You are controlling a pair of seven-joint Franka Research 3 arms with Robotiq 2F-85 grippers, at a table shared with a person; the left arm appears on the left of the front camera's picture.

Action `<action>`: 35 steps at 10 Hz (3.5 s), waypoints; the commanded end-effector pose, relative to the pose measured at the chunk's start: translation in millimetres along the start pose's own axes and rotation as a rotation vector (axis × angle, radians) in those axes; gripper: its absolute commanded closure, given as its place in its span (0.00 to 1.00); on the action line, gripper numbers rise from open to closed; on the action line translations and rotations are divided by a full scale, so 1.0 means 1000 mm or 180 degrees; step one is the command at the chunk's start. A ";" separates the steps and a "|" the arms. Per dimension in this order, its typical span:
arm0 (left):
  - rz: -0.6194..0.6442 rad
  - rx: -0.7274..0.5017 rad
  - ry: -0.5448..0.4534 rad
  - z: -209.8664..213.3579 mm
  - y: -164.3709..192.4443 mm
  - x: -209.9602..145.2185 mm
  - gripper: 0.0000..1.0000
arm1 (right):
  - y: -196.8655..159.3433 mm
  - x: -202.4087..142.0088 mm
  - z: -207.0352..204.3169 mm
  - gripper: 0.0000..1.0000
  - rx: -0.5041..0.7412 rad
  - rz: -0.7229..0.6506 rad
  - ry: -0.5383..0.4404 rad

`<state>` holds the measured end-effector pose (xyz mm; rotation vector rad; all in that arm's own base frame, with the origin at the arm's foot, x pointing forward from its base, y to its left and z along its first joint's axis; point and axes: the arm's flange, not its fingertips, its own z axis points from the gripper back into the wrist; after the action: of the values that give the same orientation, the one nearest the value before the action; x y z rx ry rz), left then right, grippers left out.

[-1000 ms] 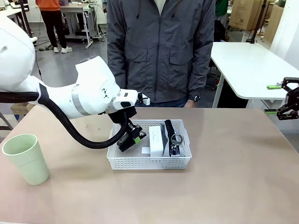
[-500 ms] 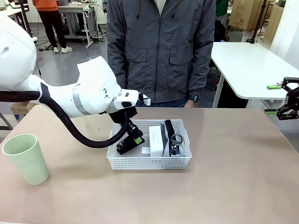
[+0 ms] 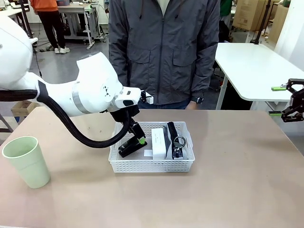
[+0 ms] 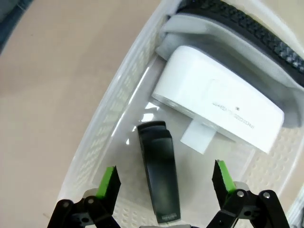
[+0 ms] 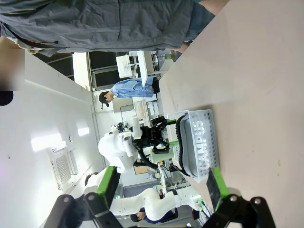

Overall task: Efficiently arrange items inside the basket to fit them all.
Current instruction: Pick up the Stapler and place it inside the Organizing basket, then pick up the Reusable plastic cup and place it inside the Organizing basket.

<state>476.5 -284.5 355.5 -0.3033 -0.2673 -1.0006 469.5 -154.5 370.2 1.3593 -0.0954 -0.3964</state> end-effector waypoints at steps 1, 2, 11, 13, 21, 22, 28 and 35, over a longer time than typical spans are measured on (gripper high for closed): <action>-0.0197 -0.0208 -0.0100 0.062 -0.010 -0.028 0.00 | 0.001 0.000 0.003 0.00 -0.0012 0.0065 0.0038; 0.0004 -0.0273 -0.0138 0.105 -0.012 -0.044 0.00 | 0.001 0.000 0.003 0.00 -0.0012 0.0065 0.0038; 0.2127 -0.1373 -0.2983 0.259 0.078 -0.380 0.00 | 0.001 0.000 0.003 0.00 -0.0012 0.0065 0.0038; 0.2586 -0.1716 -0.3522 0.231 0.102 -0.421 0.00 | 0.001 0.000 0.003 0.00 -0.0012 0.0065 0.0038; 0.2882 -0.1641 -0.3448 0.227 0.095 -0.440 0.00 | 0.001 0.000 0.003 0.00 -0.0012 0.0065 0.0038; 0.2882 -0.1641 -0.3448 0.227 0.095 -0.440 0.00 | 0.001 0.000 0.003 0.00 -0.0012 0.0065 0.0038; 0.2882 -0.1641 -0.3448 0.227 0.095 -0.440 0.00 | 0.001 0.000 0.003 0.00 -0.0012 0.0065 0.0038; 0.2988 -0.1590 -0.3444 0.227 0.104 -0.447 0.00 | 0.001 0.000 0.003 0.00 -0.0012 0.0065 0.0038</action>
<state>316.8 193.0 393.3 -1.3001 -0.7660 0.1069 469.5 -155.0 369.8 1.3592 -0.0945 -0.3966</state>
